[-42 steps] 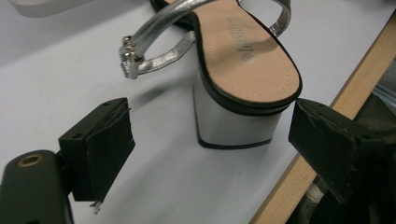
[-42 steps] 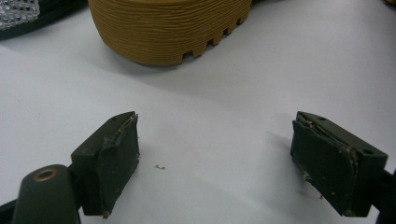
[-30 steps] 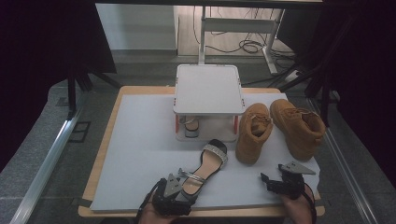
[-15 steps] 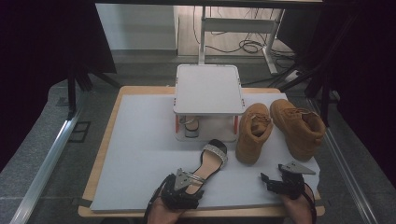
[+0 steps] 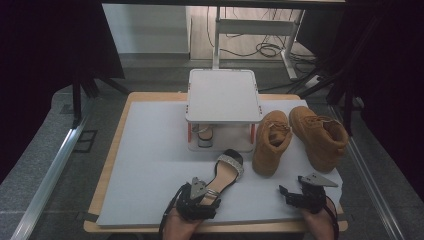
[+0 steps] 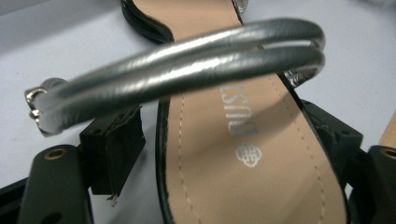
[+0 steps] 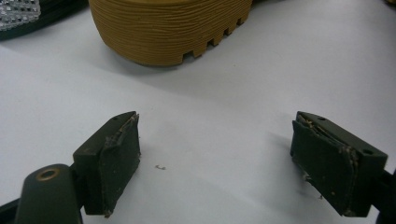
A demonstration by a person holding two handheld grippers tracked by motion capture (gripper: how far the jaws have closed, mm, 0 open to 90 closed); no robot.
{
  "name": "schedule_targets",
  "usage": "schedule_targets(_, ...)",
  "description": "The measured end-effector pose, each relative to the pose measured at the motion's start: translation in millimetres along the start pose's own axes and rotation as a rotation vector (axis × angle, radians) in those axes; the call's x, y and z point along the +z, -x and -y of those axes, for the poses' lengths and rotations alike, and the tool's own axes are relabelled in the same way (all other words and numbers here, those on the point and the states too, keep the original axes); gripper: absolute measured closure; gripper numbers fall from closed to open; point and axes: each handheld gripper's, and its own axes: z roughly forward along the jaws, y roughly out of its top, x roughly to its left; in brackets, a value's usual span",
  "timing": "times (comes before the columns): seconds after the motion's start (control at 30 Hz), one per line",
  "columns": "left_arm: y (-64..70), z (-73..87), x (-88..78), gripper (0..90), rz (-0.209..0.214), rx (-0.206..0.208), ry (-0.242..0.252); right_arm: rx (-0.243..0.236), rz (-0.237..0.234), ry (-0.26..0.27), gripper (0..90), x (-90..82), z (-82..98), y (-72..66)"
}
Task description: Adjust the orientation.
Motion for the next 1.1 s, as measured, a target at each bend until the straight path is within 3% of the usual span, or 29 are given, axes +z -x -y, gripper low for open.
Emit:
schedule_targets(0.33,-0.3,-2.6,0.3,25.8,0.015,-0.021,-0.002,0.001,0.002,0.003,16.0,0.2,0.1,-0.2)
schedule_targets(0.4,0.9,-3.0,-0.9,34.2,0.036,-0.006,-0.003,0.001,0.001,0.001,16.0,0.1,0.0,-0.1)
schedule_targets(0.47,2.8,-4.6,-1.3,37.2,0.02,0.011,-0.016,0.0,0.0,0.0,16.0,0.0,0.0,0.0)
schedule_targets(0.83,-0.6,-4.9,-4.0,38.4,0.011,0.029,-0.01,0.0,0.0,0.0,16.0,0.0,0.1,0.1)
schedule_targets(1.1,-6.2,-7.3,-10.3,38.7,0.036,0.007,0.014,0.0,0.0,0.001,16.1,0.0,0.1,0.2)
